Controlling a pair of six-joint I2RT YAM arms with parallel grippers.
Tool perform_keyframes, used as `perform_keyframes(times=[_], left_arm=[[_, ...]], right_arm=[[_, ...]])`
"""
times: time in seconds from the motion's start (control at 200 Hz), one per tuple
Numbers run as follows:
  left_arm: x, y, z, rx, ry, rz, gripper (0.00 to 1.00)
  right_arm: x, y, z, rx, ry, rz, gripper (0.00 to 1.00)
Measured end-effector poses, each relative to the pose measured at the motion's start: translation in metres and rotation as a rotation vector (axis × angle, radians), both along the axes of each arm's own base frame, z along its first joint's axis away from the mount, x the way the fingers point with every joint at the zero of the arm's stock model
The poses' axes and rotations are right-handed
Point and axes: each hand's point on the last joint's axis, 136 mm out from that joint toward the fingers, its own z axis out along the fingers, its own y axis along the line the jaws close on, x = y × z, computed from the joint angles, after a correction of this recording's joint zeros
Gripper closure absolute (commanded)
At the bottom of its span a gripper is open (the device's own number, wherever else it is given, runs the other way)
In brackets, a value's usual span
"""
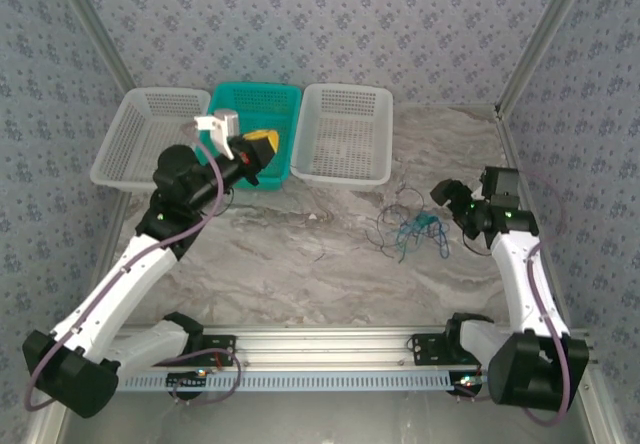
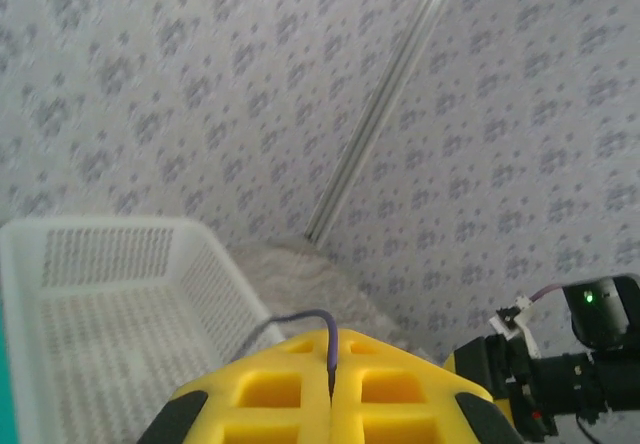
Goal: Untangle the cables
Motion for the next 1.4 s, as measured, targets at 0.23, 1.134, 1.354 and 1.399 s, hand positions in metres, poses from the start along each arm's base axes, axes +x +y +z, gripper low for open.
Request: perform_keyframes(times=[0.23,1.134,1.354,1.399], left_arm=[[0.033,-0.033,0.073,-0.005,-0.141,-0.044,1.0],[0.091,-0.065,-0.007,0.199,-0.068,-0.015,0.07],[-0.001,-0.042,0.016,0.211,-0.228,-0.058,0.07],[-0.007,-0.041,0.002,0.228,-0.215,-0.067,0.07]], right_arm=[[0.004,0.031,0.026,0.002,-0.06,0.092,0.15],[-0.036,0.001,-0.055,-0.011,0.238,-0.046,0.11],[-0.035,0.005,-0.108,0.051,0.407,-0.088,0.15],[-0.034,0.004,-0.118,0.055,0.433,-0.093,0.2]])
